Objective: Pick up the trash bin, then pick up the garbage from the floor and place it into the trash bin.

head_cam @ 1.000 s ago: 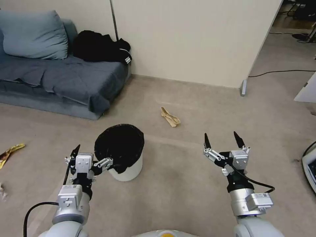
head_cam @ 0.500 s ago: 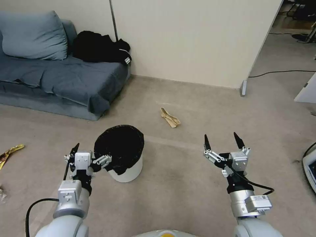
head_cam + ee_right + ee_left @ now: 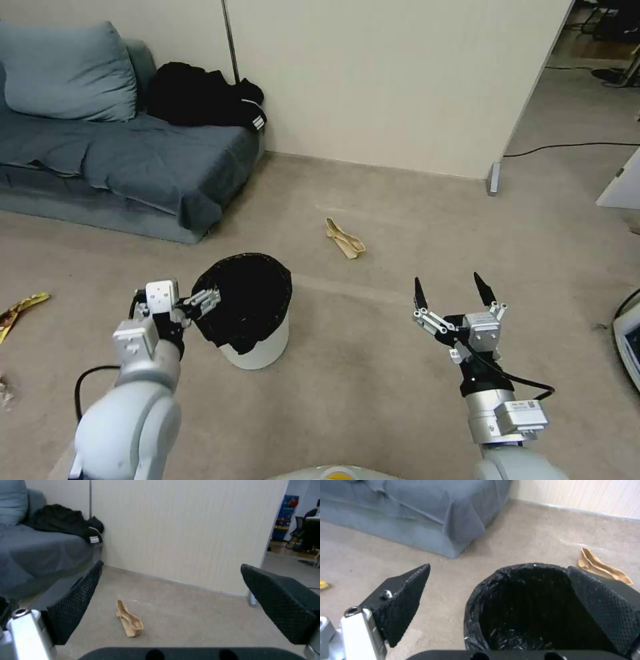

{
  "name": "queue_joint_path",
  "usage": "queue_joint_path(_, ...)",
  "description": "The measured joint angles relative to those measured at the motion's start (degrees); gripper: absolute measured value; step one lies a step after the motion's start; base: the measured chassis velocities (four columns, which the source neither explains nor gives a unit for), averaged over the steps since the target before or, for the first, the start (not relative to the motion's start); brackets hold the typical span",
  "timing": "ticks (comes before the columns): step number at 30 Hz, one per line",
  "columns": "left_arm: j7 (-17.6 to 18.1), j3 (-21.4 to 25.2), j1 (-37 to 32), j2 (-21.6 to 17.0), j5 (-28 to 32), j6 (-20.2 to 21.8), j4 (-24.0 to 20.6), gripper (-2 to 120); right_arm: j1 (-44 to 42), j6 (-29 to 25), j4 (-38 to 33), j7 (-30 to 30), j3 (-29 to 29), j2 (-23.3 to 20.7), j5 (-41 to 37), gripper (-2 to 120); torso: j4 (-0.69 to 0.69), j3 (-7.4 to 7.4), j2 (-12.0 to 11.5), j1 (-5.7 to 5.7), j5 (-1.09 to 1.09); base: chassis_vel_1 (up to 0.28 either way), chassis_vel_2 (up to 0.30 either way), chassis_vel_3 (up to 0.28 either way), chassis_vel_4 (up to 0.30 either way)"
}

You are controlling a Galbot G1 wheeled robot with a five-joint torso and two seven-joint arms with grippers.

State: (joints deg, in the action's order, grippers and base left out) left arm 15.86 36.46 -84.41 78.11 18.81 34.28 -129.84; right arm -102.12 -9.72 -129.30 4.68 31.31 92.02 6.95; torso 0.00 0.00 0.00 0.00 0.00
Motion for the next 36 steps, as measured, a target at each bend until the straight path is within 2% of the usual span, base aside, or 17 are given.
queue_joint_path(6,2.3,-0.9,4.6,-1.6,6.2,1.5,6.5,98,-0.3,-0.2,0.5,0.0,-0.3,0.1,0.7,100,0.00,0.00,0.0,0.00,0.00,0.000,0.000,0.000,0.000)
queue_joint_path(9,2.9,-1.1,6.0,-1.8,7.2,1.7,9.0,98,-0.3,-0.2,0.6,-0.1,-0.3,0.1,0.7,100,0.00,0.00,0.0,0.00,0.00,0.000,0.000,0.000,0.000)
queue_joint_path(23,4.5,-1.5,11.6,-1.3,6.5,0.6,19.2,94,-0.4,-0.7,1.7,-0.1,0.0,0.1,-0.1,100,0.00,0.00,0.0,0.00,-0.01,0.000,0.000,0.000,0.000)
queue_joint_path(32,4.8,-2.0,12.2,-0.4,6.5,0.6,22.1,91,-0.4,-1.0,1.9,0.0,0.1,0.1,-0.2,100,0.00,0.00,0.0,0.00,0.00,0.000,0.000,0.000,0.000)
queue_joint_path(36,4.7,-2.5,11.6,0.4,6.5,1.0,24.0,71,-0.6,-1.0,1.8,0.1,-0.1,0.1,-0.2,100,0.01,0.00,0.0,0.00,0.00,0.000,0.000,0.000,0.000)
